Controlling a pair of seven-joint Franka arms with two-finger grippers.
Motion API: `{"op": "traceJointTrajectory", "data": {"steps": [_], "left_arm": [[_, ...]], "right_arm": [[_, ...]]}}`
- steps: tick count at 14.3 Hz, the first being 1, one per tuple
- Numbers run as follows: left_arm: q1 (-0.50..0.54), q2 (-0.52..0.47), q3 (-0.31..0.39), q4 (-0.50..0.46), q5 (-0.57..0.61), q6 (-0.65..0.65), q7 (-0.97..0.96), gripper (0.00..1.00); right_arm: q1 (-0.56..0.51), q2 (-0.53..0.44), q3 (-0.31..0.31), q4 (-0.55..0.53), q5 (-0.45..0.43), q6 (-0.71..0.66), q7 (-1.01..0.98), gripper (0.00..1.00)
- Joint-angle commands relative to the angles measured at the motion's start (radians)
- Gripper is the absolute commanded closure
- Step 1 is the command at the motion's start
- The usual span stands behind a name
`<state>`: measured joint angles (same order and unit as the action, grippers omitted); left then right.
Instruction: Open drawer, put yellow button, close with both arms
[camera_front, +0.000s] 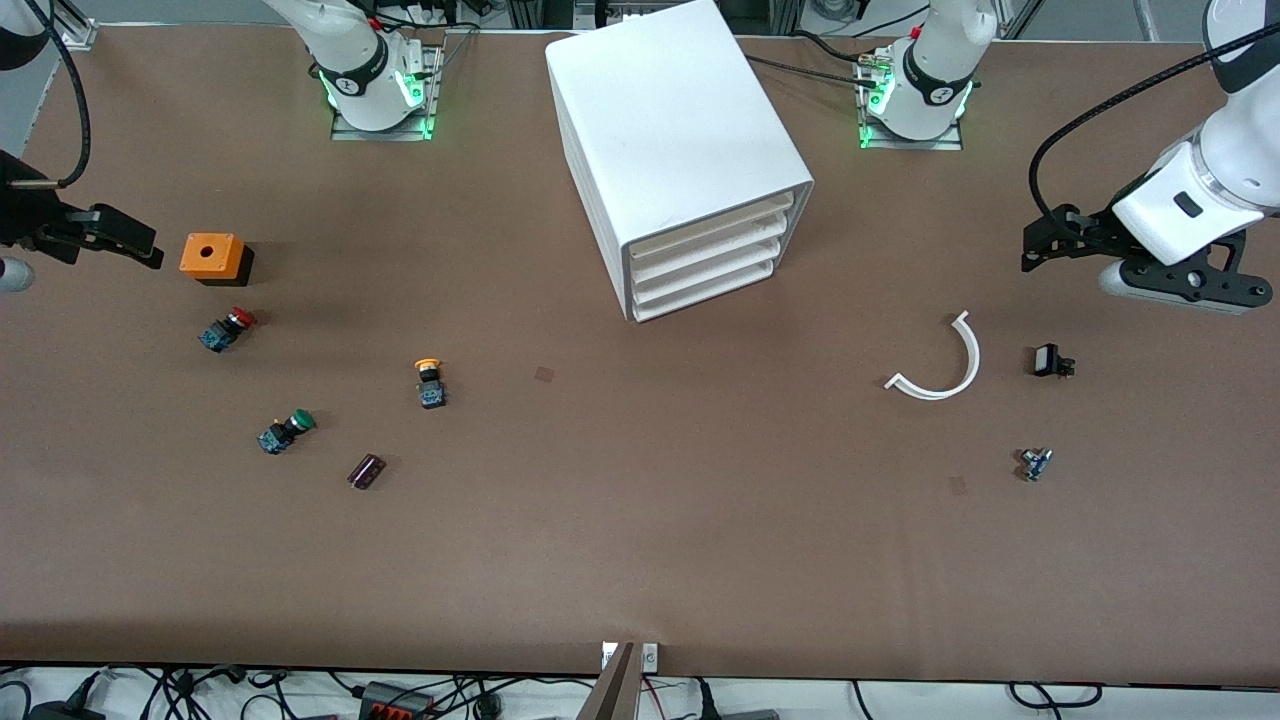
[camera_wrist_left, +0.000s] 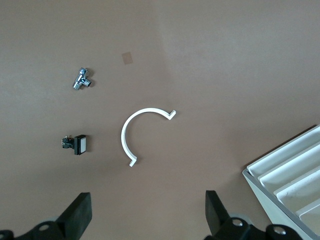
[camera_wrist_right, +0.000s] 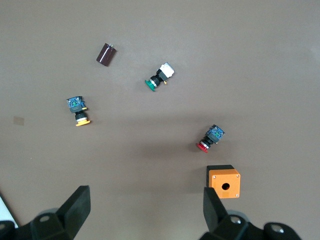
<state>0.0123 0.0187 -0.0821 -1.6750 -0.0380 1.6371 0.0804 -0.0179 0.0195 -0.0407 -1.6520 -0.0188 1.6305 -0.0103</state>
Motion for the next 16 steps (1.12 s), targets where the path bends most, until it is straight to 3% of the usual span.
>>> {"op": "traceJointTrajectory", "data": {"steps": [1, 11, 14, 16], "left_arm": [[-0.003, 0.007, -0.002, 0.027, 0.013, -0.028, 0.013, 0.00], [-0.003, 0.006, -0.004, 0.027, 0.010, -0.054, 0.010, 0.00], [0.001, 0.007, -0.002, 0.029, -0.037, -0.140, 0.018, 0.00], [0.008, 0.021, -0.001, 0.027, -0.129, -0.209, 0.019, 0.00]], "right_arm": [[0.001, -0.016, 0.001, -0.017, -0.004, 0.003, -0.010, 0.00], [0.062, 0.054, 0.002, -0.012, 0.008, 0.017, -0.010, 0.00], [0.122, 0.105, 0.002, -0.012, 0.011, 0.055, -0.007, 0.00], [0.157, 0.135, 0.002, -0.012, 0.011, 0.084, 0.009, 0.00]]}}
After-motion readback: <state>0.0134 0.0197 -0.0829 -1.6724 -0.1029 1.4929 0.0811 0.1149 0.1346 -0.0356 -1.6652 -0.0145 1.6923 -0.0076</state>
